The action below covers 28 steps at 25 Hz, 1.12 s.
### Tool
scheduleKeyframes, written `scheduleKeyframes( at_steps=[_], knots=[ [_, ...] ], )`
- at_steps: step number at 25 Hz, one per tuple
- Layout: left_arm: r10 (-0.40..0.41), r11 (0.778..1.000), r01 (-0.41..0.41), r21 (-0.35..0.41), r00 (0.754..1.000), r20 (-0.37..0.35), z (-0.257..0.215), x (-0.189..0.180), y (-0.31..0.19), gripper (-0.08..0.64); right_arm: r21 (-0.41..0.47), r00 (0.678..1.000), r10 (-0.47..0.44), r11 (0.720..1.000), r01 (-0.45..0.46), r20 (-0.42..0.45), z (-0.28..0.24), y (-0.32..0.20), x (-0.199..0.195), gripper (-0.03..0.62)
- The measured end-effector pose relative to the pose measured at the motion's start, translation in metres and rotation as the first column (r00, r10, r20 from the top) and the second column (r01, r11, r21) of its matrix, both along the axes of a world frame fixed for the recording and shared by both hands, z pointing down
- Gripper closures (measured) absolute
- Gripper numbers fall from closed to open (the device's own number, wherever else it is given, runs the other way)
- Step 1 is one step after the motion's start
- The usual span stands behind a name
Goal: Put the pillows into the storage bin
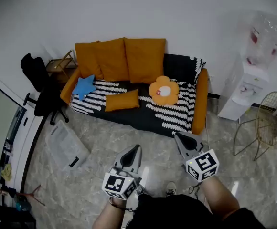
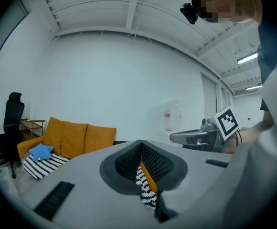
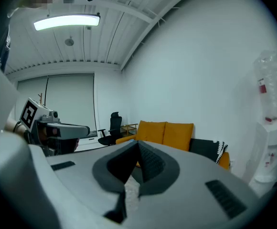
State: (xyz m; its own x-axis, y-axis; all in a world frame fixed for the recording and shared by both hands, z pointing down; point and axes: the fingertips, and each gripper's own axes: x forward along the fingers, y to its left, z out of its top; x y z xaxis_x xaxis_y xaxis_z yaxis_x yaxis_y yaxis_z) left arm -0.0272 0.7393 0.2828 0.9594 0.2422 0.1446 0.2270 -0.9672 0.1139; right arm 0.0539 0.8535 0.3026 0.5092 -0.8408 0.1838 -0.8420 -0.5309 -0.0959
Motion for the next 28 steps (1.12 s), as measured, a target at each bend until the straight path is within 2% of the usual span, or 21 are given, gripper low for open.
scheduleKeyframes(
  at_steps=[8,11,15,18,24,28],
  knots=[
    [-0.026,1.0,0.026,0.007,0.999,-0.034,0.003,-0.009,-0.026,0.55,-0.006,1.0,0.0,1.0,-0.001,-0.026,-0.001,-0.018,-0.008,0.586],
    [-0.024,1.0,0.024,-0.002,0.999,-0.031,0.005,-0.012,-0.039,0.44,-0.01,1.0,-0.009,1.0,0.009,-0.03,-0.001,-0.031,-0.012,0.527],
    [-0.029,1.0,0.029,-0.007,0.999,-0.023,0.008,-0.02,-0.058,0.362,-0.013,0.999,-0.014,1.0,0.013,-0.035,-0.001,-0.053,-0.021,0.426],
    [-0.018,1.0,0.018,0.01,1.0,-0.024,0.009,-0.025,-0.074,0.317,-0.018,0.999,-0.013,1.0,0.012,-0.04,-0.001,-0.072,-0.026,0.381],
    [-0.005,1.0,0.005,0.015,1.0,-0.013,0.012,-0.036,-0.112,0.285,-0.026,0.999,0.005,1.0,-0.006,-0.045,0.0,-0.11,-0.036,0.311],
    [0.014,1.0,-0.014,0.01,1.0,-0.024,0.011,-0.041,-0.139,0.284,-0.036,0.998,0.014,0.999,-0.016,-0.056,-0.001,-0.136,-0.045,0.302]
  ],
)
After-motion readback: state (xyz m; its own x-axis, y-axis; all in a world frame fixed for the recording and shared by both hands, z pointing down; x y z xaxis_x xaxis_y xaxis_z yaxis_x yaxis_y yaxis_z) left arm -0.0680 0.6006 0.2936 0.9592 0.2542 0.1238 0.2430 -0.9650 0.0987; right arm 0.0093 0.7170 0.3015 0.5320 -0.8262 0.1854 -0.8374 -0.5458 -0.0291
